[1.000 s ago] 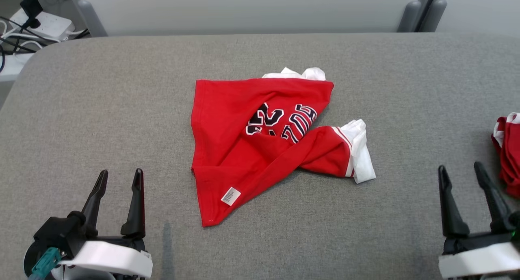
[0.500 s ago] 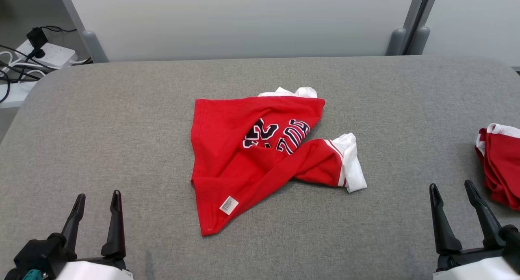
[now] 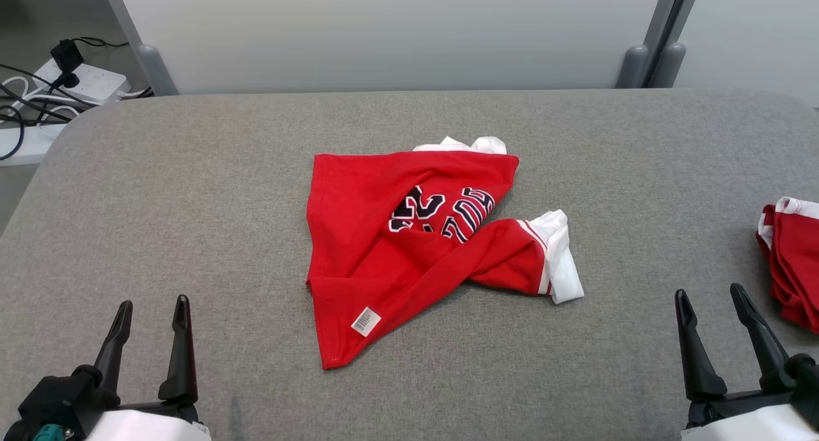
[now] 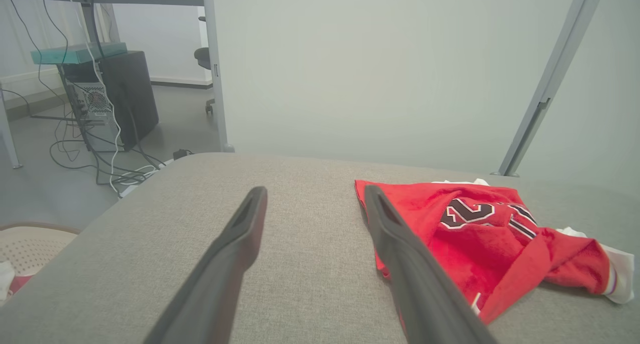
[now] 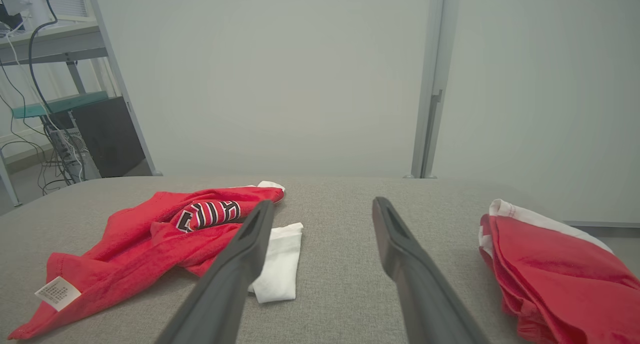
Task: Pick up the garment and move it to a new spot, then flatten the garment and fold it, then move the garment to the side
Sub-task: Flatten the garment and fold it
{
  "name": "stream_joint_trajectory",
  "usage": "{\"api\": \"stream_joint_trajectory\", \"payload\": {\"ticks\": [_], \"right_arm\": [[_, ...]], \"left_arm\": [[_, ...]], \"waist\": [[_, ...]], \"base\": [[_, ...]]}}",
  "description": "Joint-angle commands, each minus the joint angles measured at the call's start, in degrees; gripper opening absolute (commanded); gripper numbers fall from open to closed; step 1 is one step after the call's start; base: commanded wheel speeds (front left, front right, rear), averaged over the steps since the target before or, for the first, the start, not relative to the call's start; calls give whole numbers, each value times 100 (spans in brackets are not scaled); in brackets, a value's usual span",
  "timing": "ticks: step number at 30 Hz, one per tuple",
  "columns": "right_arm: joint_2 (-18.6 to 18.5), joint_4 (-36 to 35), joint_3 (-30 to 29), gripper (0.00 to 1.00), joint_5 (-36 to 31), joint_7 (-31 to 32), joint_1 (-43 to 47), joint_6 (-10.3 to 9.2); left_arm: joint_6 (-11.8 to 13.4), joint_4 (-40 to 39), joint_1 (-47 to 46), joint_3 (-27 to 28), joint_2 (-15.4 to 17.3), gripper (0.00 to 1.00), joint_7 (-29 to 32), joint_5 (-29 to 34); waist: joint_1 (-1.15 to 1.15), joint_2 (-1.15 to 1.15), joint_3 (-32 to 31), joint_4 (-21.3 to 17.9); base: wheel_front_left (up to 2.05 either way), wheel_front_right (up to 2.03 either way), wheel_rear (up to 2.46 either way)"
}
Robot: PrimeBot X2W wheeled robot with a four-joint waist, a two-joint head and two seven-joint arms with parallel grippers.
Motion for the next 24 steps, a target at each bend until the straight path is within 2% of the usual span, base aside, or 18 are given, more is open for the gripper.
{"api": "stream_joint_trajectory", "payload": {"ticks": [1, 9, 16, 24], "right_arm": [[-89, -208, 130, 100, 17, 7, -93, 19], [-85, -258, 132, 100, 10, 48, -133, 19], [-231, -18, 332, 100, 118, 305, -372, 19], [-463, 257, 761, 100, 77, 804, -867, 19]], "left_arm": [[51, -148, -179, 220, 146, 100, 19, -12], [37, -210, -223, 120, 145, 100, 62, 8], [-430, 39, -388, -674, -218, 100, 616, -302], [-779, 802, -723, -1108, -432, 100, 1341, -700]], "waist": [[0, 0, 6, 8], [0, 0, 37, 40], [0, 0, 234, 87], [0, 0, 565, 127]], "base": [[0, 0, 0], [0, 0, 0], [0, 0, 0], [0, 0, 0]]}}
